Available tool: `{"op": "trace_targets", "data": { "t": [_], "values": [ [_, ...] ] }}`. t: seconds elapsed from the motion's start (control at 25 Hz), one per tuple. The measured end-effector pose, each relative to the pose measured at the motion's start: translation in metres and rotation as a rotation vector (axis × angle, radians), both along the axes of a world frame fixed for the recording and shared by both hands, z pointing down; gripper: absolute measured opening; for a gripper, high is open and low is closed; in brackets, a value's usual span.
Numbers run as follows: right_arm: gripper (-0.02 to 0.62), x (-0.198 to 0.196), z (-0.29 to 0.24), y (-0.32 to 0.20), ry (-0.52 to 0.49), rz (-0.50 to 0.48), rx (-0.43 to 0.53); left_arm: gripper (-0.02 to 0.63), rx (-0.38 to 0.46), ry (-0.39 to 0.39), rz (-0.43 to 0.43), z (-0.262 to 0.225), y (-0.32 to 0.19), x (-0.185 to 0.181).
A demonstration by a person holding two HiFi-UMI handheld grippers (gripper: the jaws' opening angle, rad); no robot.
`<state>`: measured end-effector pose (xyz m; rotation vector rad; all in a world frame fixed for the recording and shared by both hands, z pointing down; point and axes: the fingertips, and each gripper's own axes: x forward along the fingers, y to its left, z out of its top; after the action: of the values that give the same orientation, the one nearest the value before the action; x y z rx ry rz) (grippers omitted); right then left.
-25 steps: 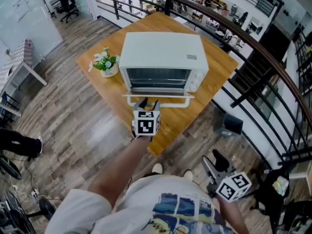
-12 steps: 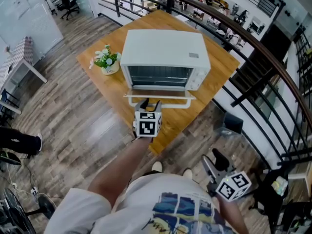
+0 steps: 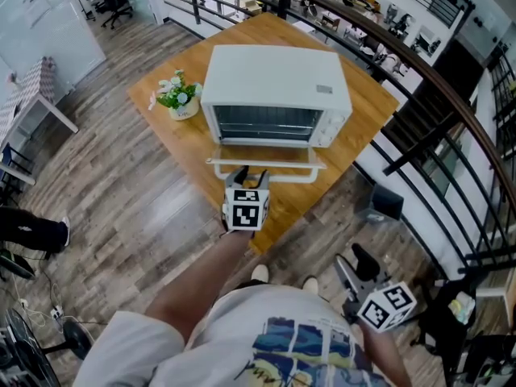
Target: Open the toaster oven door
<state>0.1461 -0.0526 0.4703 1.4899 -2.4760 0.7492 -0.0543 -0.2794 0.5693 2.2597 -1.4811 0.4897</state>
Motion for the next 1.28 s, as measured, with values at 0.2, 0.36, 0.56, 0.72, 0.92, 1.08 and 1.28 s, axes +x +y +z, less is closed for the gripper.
{"op": "trace_targets", "data": {
  "t": [0.2,0.36,0.56,0.72,0.92,1.08,1.28],
  "values": [
    [0.227,-0.002,0.001,-0.001,-0.004,-0.005,-0.006,0.189,0.011,0.001,-0.001,0.004,0.002,0.000],
    [0.225,-0.003,0.003,-0.003,-0.007,-0.002,-0.010,0.189,0.011,-0.001,0.000,0.008,0.003,0.000],
    [0.224,0.000,0.003,-0.002,0.003,0.003,-0.008,0.189,0.005,0.002,0.002,0.014,0.009,0.001],
    [0.224,-0.001,0.003,-0.002,0.001,0.003,-0.014,0.189,0.004,0.000,0.001,0.021,0.013,0.002],
    [0.224,-0.002,0.003,-0.003,0.009,0.003,-0.014,0.189,-0.001,0.001,0.005,0.031,0.018,0.001],
    [0.224,-0.001,0.006,-0.002,0.017,0.001,-0.026,0.189,-0.007,0.004,0.007,0.038,0.021,0.001],
    [0.222,-0.002,0.005,-0.001,0.029,-0.002,-0.025,0.189,-0.011,0.011,0.009,0.048,0.025,0.000]
  ]
}}
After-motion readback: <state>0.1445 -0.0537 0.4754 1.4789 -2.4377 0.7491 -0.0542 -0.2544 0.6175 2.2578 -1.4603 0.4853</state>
